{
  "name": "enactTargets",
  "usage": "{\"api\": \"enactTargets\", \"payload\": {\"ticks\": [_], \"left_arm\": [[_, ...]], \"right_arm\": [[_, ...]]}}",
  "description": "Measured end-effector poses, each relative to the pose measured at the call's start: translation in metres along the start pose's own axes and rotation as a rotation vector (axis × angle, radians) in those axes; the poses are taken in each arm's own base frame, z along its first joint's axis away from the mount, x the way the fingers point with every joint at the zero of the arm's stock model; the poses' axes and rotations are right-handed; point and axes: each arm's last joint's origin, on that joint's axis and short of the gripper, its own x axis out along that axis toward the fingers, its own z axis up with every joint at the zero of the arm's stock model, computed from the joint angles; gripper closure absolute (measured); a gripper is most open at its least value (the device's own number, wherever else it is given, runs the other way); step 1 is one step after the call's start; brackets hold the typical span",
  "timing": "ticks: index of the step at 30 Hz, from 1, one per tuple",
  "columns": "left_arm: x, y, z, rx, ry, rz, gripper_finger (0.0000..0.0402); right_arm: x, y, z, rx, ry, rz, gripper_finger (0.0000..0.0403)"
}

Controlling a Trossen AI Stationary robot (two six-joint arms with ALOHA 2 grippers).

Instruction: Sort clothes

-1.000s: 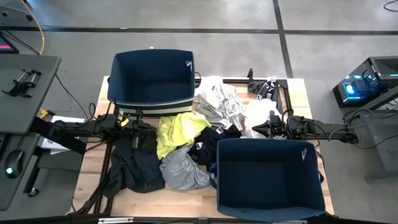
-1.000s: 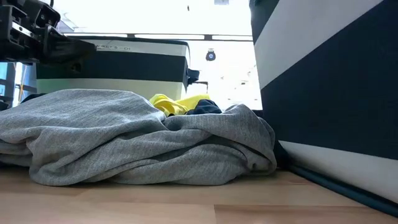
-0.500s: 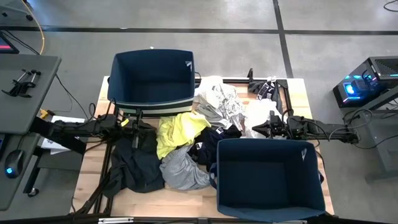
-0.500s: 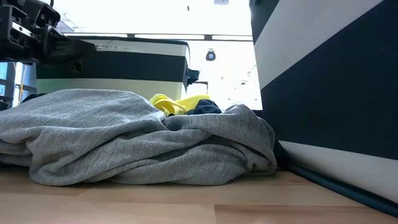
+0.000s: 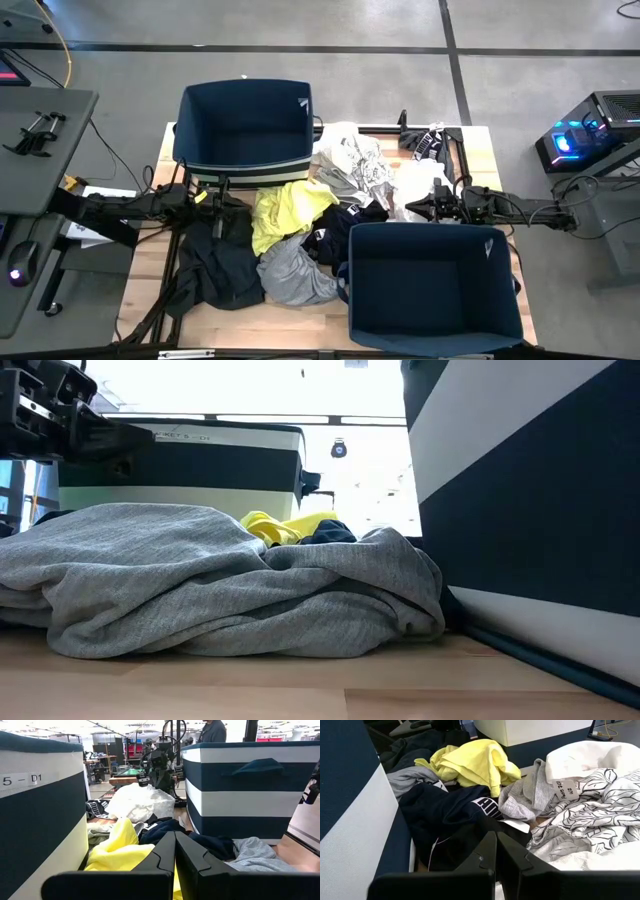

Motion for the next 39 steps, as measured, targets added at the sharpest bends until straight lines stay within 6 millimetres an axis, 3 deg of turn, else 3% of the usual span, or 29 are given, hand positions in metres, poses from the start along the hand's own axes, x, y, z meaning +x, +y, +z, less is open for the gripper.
{"api": "enactTargets", "payload": {"ticks": [22, 28, 30, 35, 39], "left_arm": [[0.000, 0.001, 0.000, 0.024, 0.000, 0.016, 0.0401], [0.000, 0.001, 0.000, -0.067, -0.002, 0.016, 0.0401], [0.000, 0.001, 0.001, -0.062, -0.011, 0.016, 0.0401], [0.000, 0.001, 0.007, -0.046, -0.077, 0.023, 0.0401], [-0.001, 0.002, 0.013, 0.003, -0.138, 0.066, 0.0401]], "right_arm": [[0.000, 0.000, 0.000, 0.000, 0.000, 0.000, 0.0402], [0.000, 0.001, 0.003, -0.139, -0.035, 0.000, 0.0402], [0.000, 0.002, 0.010, -0.039, -0.103, 0.016, 0.0402], [-0.010, 0.006, 0.042, 0.552, -0.435, 0.154, 0.0402], [-0.024, 0.005, 0.064, 0.653, -0.714, 0.202, 0.0402]]}}
